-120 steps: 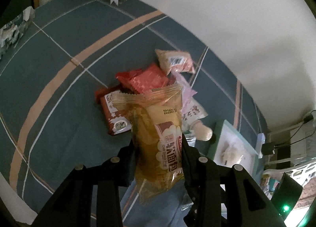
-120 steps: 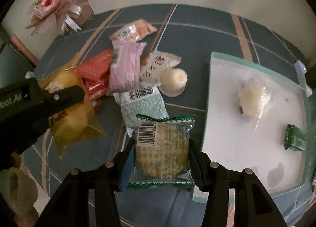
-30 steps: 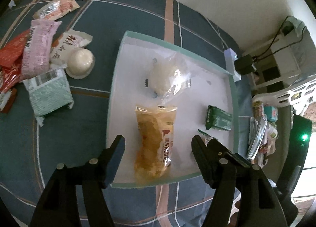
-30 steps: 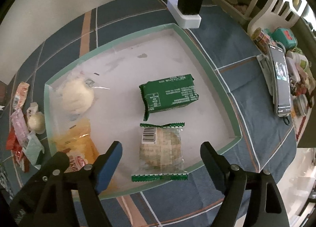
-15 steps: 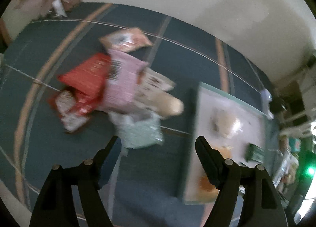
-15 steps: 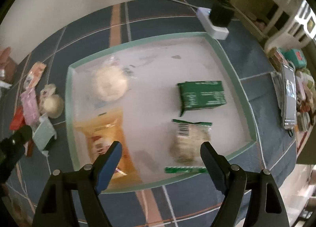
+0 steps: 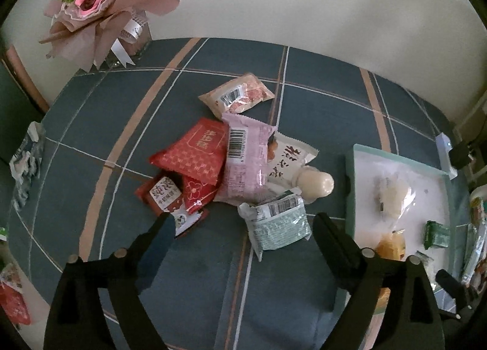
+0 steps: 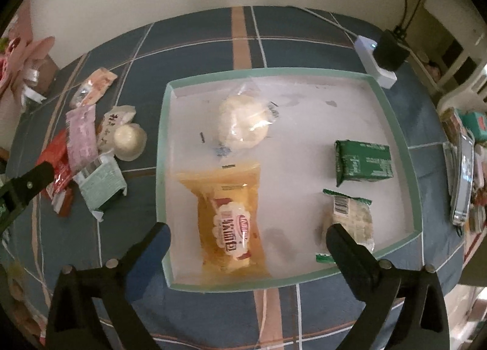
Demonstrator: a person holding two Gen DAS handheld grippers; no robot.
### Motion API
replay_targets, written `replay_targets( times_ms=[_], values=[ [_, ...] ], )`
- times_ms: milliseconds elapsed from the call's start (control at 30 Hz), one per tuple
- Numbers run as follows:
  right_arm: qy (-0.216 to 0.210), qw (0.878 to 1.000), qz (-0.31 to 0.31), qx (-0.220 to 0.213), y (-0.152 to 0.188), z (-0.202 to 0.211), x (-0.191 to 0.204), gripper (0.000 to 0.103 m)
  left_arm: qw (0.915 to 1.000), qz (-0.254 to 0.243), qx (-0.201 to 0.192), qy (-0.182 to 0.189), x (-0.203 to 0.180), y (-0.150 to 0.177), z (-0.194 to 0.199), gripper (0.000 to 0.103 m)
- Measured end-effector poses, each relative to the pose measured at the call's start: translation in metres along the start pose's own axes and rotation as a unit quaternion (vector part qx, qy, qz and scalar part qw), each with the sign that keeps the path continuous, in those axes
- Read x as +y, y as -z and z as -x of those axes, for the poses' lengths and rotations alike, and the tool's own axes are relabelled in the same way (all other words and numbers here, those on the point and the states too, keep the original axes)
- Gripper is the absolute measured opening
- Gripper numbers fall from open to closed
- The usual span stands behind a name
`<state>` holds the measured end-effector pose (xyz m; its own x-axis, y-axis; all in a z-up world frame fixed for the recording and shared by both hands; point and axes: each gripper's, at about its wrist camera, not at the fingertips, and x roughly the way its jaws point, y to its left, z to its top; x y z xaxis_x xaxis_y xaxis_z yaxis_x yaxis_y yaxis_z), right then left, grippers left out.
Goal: Organize snacks
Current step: 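Move both tools back over the snack pile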
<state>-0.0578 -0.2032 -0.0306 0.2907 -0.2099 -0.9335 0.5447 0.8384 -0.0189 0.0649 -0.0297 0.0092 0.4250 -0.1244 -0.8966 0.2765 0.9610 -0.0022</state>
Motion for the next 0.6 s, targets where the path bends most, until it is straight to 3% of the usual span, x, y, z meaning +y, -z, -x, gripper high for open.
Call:
replay_targets(
  times_ms=[67, 400, 600],
  values=[
    [-0.002, 1.000, 0.002, -0.002, 0.0000, -0.0005, 0.0021, 0.103, 0.9999, -0.007, -0.006, -0.007, -0.0009, 0.0004, 0.0001, 0.099],
    [-0.012, 1.000, -0.008, -0.018, -0.0004, -0.0007, -0.0006, 0.103, 0.9996, -0.015, -0.020, -0.011, -0.0005, -0.0002, 0.0037, 0.100],
    [-0.062, 0.998, -0.019, -0.024, -0.0021, 0.0050, 0.0049, 0.103, 0.9997, -0.011, -0.020, -0.007, 0.0050, -0.0010, 0.0030, 0.100]
  ],
)
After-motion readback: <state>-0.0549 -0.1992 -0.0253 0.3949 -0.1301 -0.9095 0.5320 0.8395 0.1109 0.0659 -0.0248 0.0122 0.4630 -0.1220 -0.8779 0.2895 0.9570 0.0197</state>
